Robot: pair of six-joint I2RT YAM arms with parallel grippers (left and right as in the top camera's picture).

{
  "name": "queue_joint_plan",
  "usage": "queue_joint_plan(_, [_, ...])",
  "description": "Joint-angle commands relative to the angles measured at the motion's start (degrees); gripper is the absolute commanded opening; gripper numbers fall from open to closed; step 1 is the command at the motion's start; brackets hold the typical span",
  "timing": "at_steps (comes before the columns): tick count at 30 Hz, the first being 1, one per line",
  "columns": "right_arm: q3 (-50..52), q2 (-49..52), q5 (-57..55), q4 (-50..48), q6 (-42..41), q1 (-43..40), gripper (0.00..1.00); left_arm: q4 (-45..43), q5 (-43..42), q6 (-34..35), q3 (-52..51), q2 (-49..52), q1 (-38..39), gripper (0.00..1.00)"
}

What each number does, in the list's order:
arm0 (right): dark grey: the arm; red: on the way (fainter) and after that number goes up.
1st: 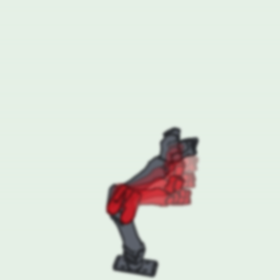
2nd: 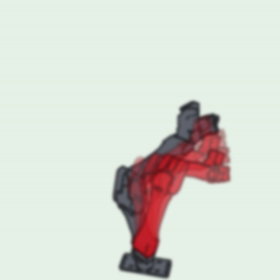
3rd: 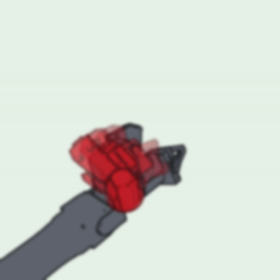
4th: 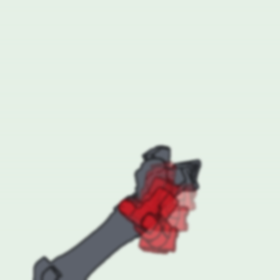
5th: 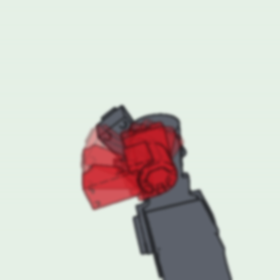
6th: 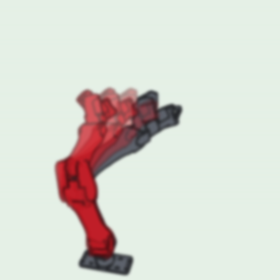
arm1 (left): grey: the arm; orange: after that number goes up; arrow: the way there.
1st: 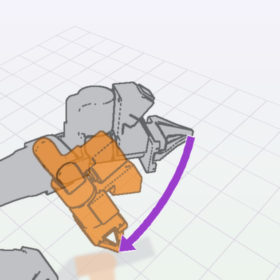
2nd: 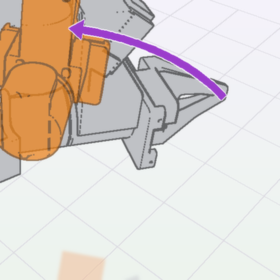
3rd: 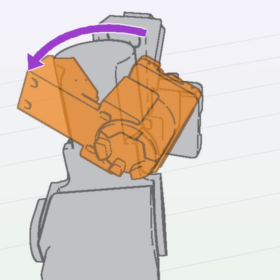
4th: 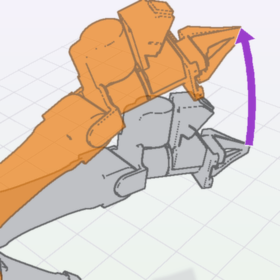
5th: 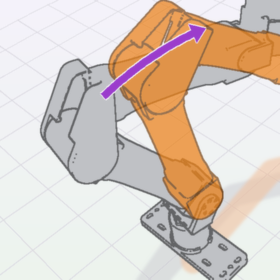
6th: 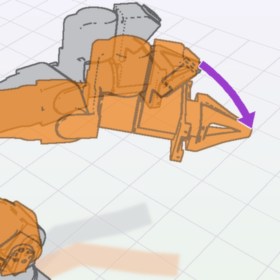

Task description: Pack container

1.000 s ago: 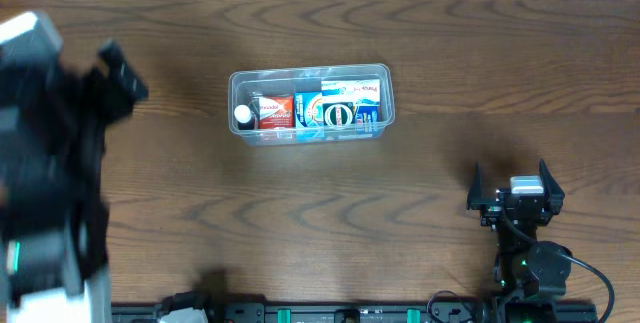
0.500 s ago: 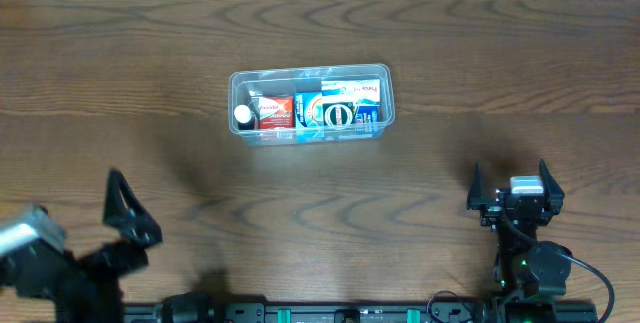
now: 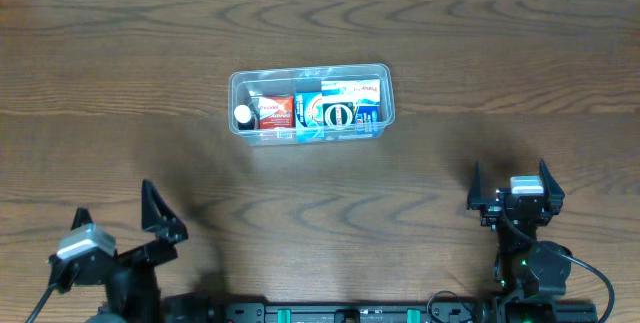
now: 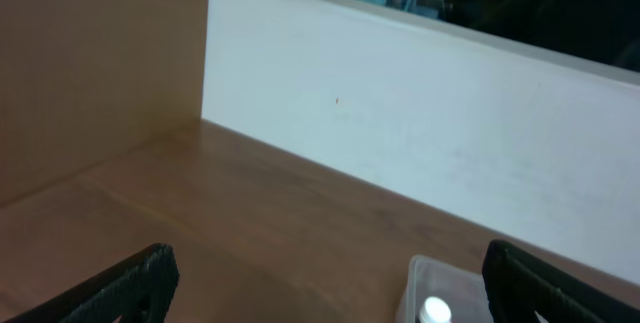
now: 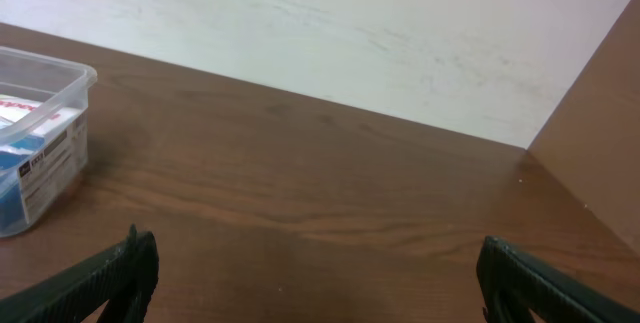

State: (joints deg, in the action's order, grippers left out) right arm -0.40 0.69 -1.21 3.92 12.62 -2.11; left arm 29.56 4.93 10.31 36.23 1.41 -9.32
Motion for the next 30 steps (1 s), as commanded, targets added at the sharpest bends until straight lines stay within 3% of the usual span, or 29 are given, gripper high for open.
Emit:
queue_joint_plan(1, [0.09, -0.39, 0.17, 0.24, 0.74, 0.68, 0.99, -6.27, 0.68, -0.39, -6.03, -1.25, -0.24, 0.98])
queue_joint_plan(8, [0.09, -0.39, 0.15, 0.22, 0.74, 0.68, 0.99, -24.28, 0.68, -0.39, -19.39, -1.27, 2.05, 0.98])
queue_joint_plan(18, [0.09, -0.39, 0.17, 0.24, 0.74, 0.68, 0.99, -39.78, 0.61, 3.1, -31.82, -1.29, 3.67, 0.98])
queue_joint_plan(23, [0.09, -0.39, 0.17, 0.24, 0.74, 0.68, 0.99, -42.77, 0.61, 4.83, -35.67, -1.29, 3.67, 0.98])
queue_joint_plan(30, [0.09, -0.39, 0.17, 0.24, 0.74, 0.68, 0.99, -39.82, -0.22, 4.81, -36.0, -1.29, 3.69, 0.98])
